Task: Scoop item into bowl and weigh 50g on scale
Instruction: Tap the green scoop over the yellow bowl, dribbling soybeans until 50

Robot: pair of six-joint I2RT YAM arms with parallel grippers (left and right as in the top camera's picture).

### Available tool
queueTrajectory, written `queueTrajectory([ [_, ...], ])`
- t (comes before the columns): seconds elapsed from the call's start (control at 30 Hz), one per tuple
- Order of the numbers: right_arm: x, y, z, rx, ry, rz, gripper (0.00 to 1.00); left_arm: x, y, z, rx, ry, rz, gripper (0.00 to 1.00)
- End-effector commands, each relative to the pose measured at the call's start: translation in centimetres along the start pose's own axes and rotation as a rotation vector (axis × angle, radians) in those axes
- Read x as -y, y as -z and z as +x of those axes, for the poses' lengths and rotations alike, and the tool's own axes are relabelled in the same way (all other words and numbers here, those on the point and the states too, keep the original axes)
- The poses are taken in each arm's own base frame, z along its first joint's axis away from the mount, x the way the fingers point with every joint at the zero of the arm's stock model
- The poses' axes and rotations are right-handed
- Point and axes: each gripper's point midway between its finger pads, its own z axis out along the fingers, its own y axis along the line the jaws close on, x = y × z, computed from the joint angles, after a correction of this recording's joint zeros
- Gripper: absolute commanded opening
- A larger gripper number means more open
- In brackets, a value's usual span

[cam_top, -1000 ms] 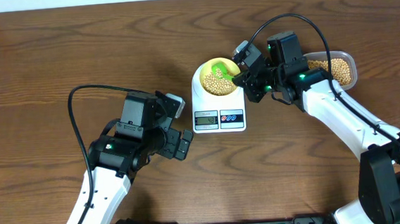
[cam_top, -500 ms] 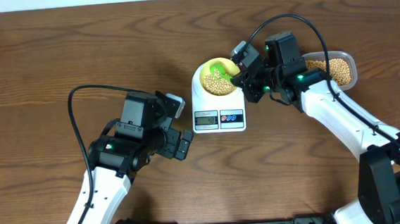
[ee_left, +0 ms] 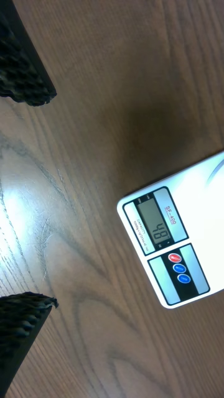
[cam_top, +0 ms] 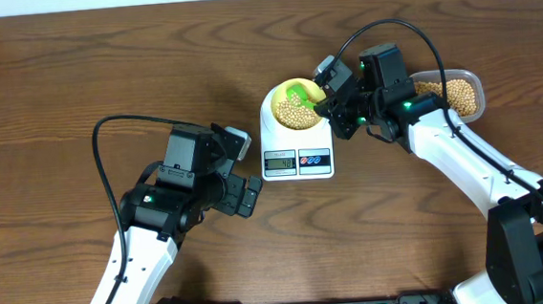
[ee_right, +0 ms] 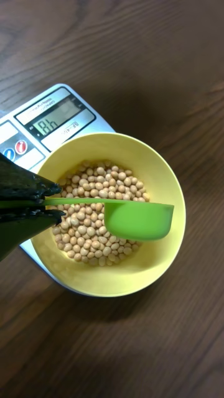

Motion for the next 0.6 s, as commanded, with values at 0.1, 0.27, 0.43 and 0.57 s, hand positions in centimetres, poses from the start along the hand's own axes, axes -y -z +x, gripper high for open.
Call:
queueTrajectory([
  [0.1, -0.96, 1.03, -2.13, 0.057, 0.043, -0.026, 0.01, -0.24, -0.04, 0.04, -0.002, 0.008, -0.008, 0.98],
  [0.27, -0.96, 1.03, -2.15, 0.057, 0.027, -0.027, 0.01, -0.24, -0.04, 0.04, -0.002, 0.008, -0.008, 0.98],
  [0.43, -0.96, 1.03, -2.15, 0.057, 0.007, -0.027, 0.01, -0.24, -0.04, 0.04, -0.002, 0.008, -0.008, 0.98],
  [0.57, -0.94, 1.03, -2.17, 0.058, 0.008, -0.026, 0.01, -0.24, -0.04, 0.04, -0.002, 0.008, -0.008, 0.98],
])
